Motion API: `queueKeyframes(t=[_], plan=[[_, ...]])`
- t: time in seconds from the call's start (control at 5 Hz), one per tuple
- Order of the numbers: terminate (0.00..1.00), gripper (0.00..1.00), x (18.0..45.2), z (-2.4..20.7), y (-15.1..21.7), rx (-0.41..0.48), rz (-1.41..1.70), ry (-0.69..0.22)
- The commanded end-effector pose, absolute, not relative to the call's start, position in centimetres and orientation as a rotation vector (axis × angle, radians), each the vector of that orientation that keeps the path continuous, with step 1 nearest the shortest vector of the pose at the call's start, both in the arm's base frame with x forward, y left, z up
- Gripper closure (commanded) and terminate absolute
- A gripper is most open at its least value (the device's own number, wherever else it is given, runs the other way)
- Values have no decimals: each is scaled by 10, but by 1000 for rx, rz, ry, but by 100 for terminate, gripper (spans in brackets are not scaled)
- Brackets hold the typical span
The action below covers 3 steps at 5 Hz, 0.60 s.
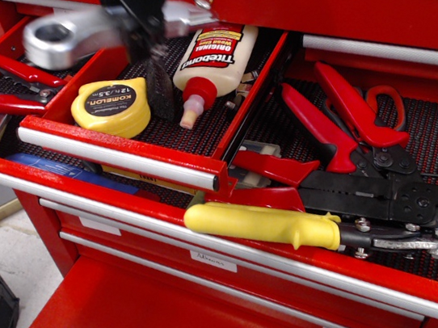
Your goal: Pick up box cutter and put into drawer
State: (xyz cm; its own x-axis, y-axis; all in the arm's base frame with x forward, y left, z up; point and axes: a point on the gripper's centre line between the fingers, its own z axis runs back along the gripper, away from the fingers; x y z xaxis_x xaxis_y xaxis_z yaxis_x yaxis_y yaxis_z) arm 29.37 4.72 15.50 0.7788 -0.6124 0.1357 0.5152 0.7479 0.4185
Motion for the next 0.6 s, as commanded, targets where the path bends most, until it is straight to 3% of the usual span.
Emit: queueKeyframes(t=[0.0,0.2,0.4], plan=[[0,0,328,149,30,244,-640,-447],[0,0,328,149,30,244,-640,-447],[100,0,328,149,30,244,-640,-447]])
